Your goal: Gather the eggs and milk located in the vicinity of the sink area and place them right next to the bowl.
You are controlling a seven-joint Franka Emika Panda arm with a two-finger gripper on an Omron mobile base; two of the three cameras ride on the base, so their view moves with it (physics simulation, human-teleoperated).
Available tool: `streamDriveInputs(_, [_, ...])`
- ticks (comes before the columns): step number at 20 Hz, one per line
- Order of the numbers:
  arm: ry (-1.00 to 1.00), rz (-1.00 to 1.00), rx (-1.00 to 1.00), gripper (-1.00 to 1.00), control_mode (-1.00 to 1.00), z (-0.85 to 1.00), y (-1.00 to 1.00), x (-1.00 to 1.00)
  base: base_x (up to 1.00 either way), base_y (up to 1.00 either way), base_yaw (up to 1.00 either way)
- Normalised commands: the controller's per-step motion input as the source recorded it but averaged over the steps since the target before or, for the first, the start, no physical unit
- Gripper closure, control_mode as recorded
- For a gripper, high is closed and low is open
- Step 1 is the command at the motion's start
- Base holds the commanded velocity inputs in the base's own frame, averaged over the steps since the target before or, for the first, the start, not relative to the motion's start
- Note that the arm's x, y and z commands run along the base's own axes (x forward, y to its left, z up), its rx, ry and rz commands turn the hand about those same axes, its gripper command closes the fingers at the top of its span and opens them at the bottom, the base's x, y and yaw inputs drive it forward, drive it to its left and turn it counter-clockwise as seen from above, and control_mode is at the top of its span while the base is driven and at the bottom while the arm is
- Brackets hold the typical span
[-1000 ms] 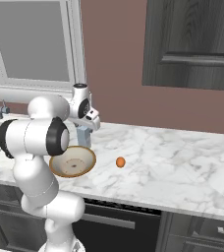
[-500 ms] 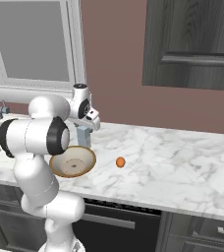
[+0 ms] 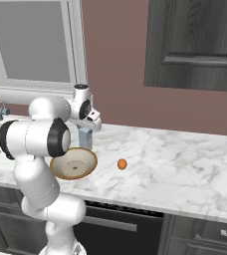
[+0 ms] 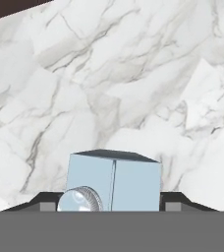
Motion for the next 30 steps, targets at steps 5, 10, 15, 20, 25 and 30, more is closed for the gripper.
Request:
streamDriveInputs(5, [0.00, 0.00, 0.00, 1.00, -1.00, 0.00, 0.00, 0.00, 0.00, 0.00, 0.00])
streamDriveInputs(10, [0.01, 0.00, 0.00, 1.00, -1.00, 0.00, 0.00, 0.00, 0.00, 0.00, 0.00])
streamDriveInputs(15, [0.06, 0.00, 0.00, 1.00, -1.00, 0.00, 0.00, -0.01, 0.00, 0.00, 0.00])
streamDriveInputs(20, [0.07, 0.00, 0.00, 1.00, -1.00, 0.00, 0.00, -0.07, 0.00, 0.00, 0.00])
streamDriveInputs(25, [0.07, 0.00, 0.00, 1.00, -1.00, 0.00, 0.00, -0.16, 0.00, 0.00, 0.00])
streamDriveInputs(30, [0.05, 0.01, 0.00, 1.00, -1.00, 0.00, 0.00, -0.20, 0.00, 0.00, 0.00])
